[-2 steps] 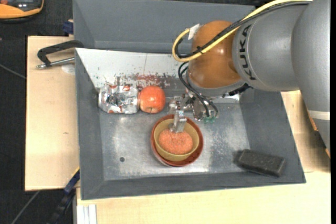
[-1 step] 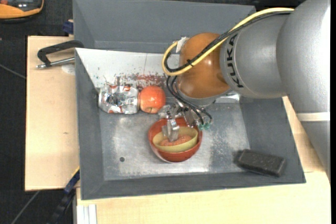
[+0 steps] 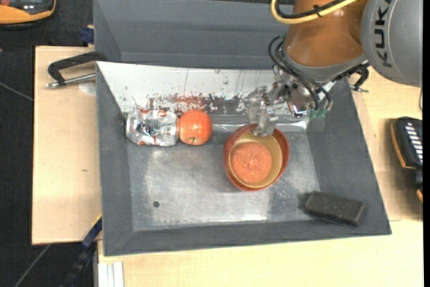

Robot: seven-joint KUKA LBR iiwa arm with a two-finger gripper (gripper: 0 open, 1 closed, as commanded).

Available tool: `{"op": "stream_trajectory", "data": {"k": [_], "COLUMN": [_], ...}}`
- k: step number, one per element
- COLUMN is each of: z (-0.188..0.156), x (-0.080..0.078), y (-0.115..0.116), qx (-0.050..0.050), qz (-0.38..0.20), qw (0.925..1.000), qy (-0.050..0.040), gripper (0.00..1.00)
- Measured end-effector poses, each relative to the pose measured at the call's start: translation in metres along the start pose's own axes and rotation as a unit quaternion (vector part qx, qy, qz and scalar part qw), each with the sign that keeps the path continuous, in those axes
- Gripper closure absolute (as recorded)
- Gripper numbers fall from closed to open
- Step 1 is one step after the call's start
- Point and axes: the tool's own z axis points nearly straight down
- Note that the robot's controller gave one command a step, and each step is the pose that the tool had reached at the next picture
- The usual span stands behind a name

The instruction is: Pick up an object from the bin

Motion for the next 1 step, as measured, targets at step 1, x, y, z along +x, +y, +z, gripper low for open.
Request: {"op": "stream_trajectory", "data": {"k": [1], "z": [-0.0401], "x": [0.018], "y": [-0.0439], "qx": [0.002], "qz": [-0.132], "qw": [0.9912], "qy": [-0.0044], "gripper": [1.0]}}
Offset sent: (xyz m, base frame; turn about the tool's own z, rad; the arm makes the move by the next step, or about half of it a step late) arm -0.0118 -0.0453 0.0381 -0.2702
